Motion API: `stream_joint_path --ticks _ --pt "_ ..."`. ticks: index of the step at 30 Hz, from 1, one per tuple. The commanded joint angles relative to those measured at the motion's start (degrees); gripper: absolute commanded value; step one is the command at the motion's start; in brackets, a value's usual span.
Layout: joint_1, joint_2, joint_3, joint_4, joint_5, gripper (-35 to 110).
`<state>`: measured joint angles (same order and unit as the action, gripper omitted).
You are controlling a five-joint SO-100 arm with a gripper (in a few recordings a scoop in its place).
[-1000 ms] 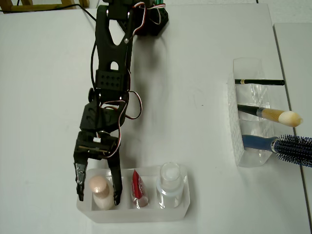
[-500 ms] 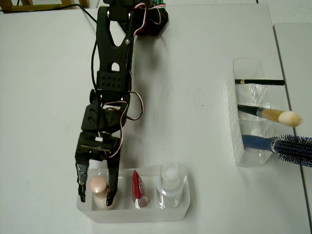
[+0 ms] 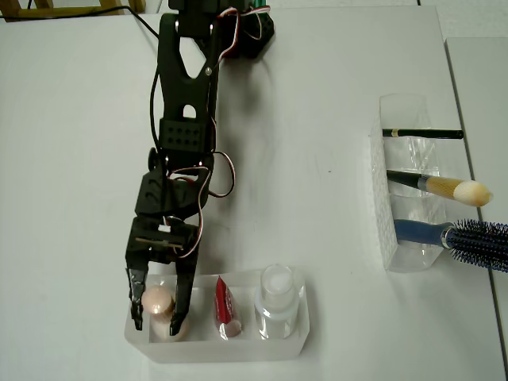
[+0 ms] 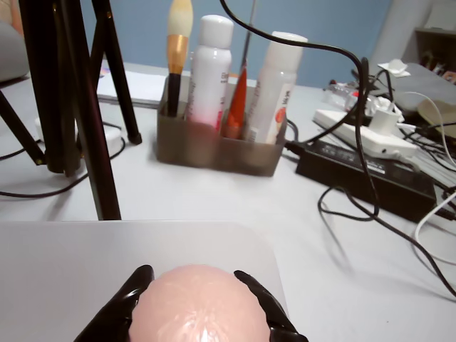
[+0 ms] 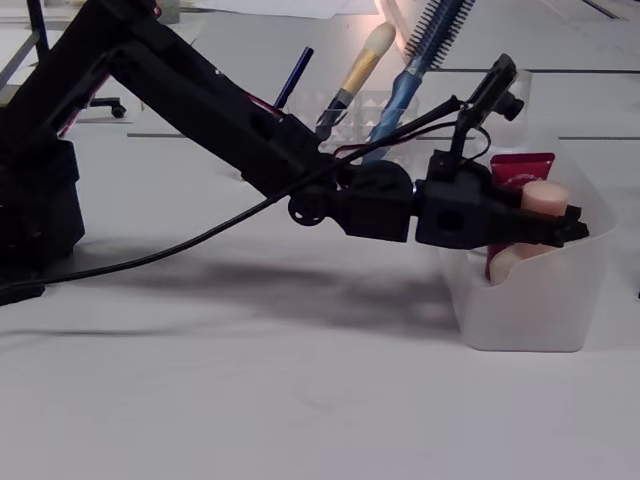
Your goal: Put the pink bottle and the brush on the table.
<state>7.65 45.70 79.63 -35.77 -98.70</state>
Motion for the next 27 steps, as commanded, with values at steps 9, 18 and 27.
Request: stream_joint_path --ticks 9,18,27 --pt "1.3 2.2 -1.8 -1.3 -0.9 0" --pt "1.3 6.8 1.5 0.3 4.3 0" --pt "1.1 14.9 4.2 5.4 7.0 0"
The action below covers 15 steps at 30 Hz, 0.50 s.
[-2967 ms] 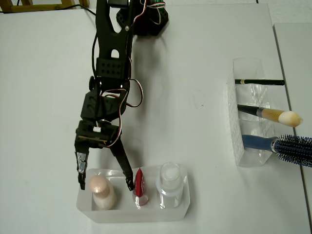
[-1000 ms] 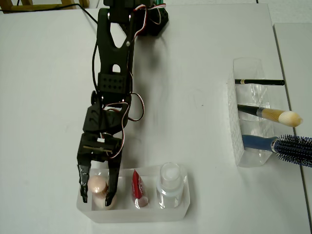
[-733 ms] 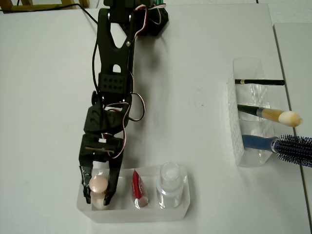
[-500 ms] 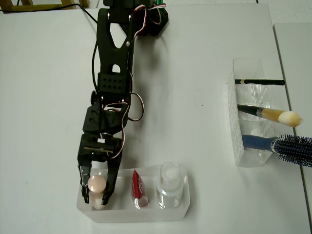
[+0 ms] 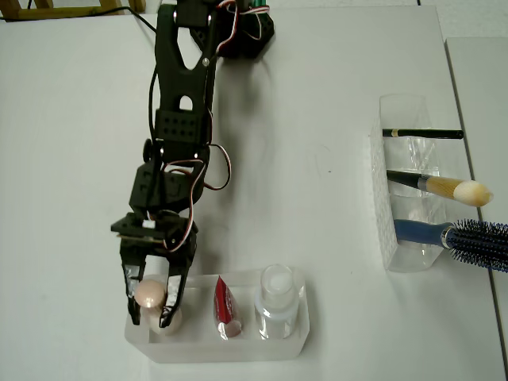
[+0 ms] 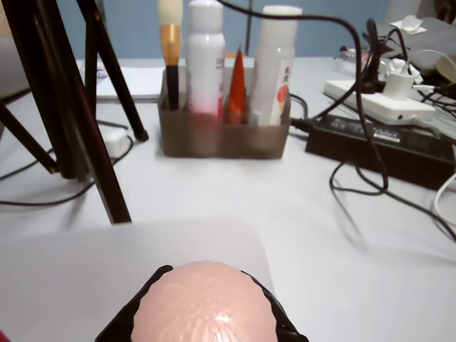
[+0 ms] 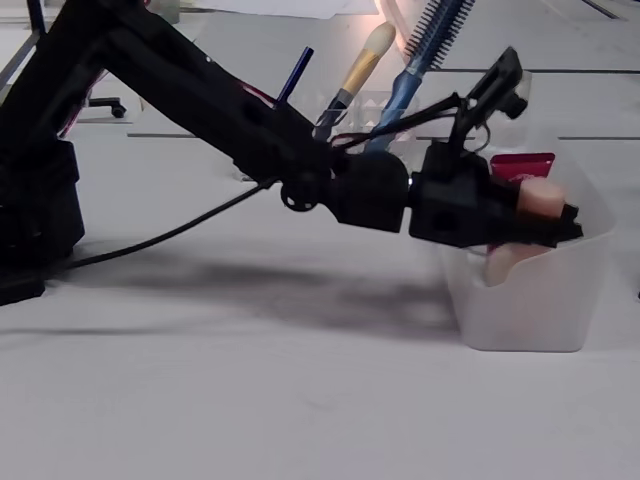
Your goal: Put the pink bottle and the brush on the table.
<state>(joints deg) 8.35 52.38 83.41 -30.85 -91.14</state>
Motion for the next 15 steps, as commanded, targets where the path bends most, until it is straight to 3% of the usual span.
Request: stream_joint_path --ticks 1,15 --pt "0.4 9.1 0.6 1.1 -0.5 0" --pt "-0.4 22.6 5.7 7.6 -0.9 0"
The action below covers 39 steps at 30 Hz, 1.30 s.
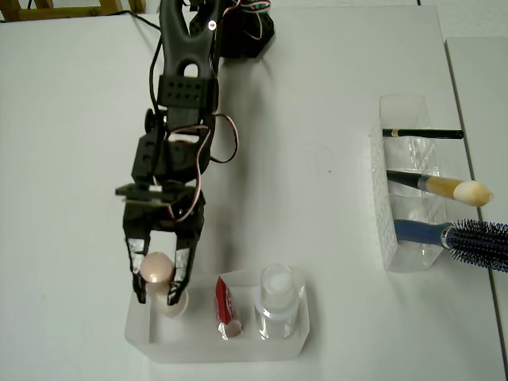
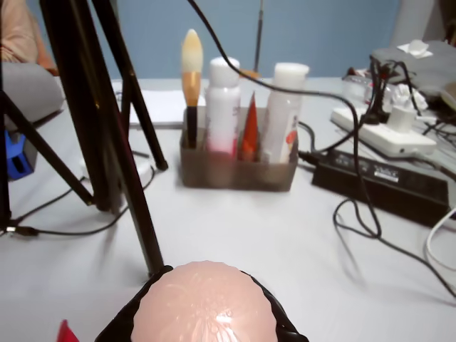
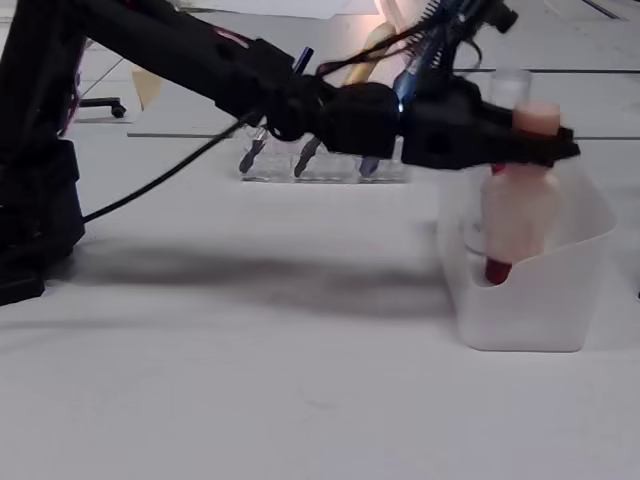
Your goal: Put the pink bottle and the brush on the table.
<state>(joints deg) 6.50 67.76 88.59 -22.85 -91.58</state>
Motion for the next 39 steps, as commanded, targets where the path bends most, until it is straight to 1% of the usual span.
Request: stream_joint_path --ticks 1,12,17,24,29,39 --pt "1.5 8.4 1.4 -0.1 -0.4 0" --pt "1.7 21.9 14.7 0.7 -2.1 0" --pt "2.3 28.2 23.9 -1.8 -3.3 0" --pt "2.4 38.7 35.1 -0.7 -3.7 0" --pt "2.9 47.8 42.9 2.6 -4.7 0" --pt "7.4 61.4 50.2 13.9 -6.8 0"
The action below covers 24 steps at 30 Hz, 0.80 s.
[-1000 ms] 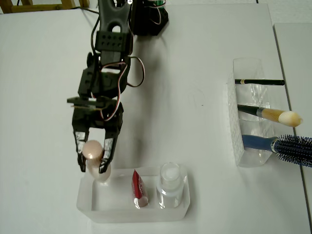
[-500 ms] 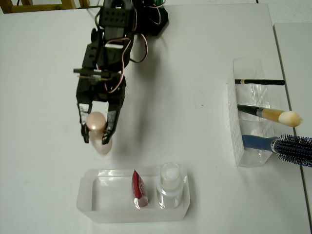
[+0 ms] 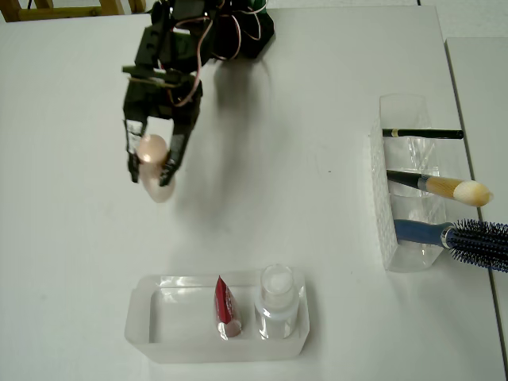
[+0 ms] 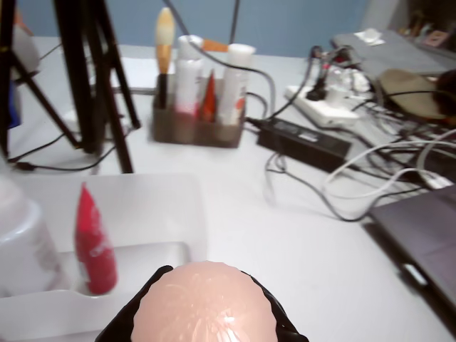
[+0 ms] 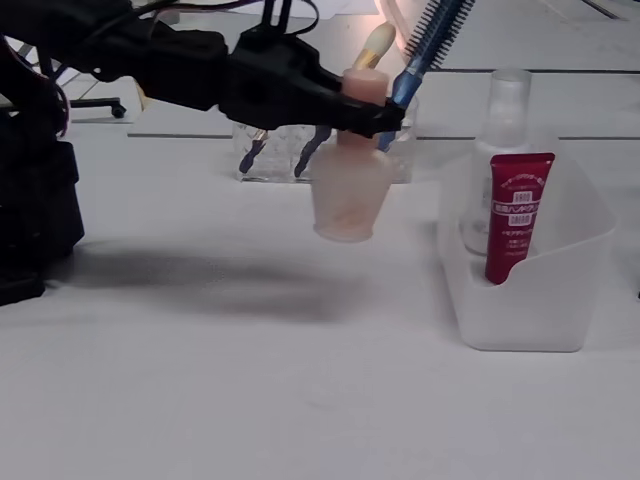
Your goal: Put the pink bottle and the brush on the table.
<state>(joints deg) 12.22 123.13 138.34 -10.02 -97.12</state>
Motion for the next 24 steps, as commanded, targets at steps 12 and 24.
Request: stream_joint_path --ticks 12,24 --pt "10.9 17.7 6.8 9.8 -1.7 0" --pt "25.0 23.3 13.9 9.2 -4.7 0"
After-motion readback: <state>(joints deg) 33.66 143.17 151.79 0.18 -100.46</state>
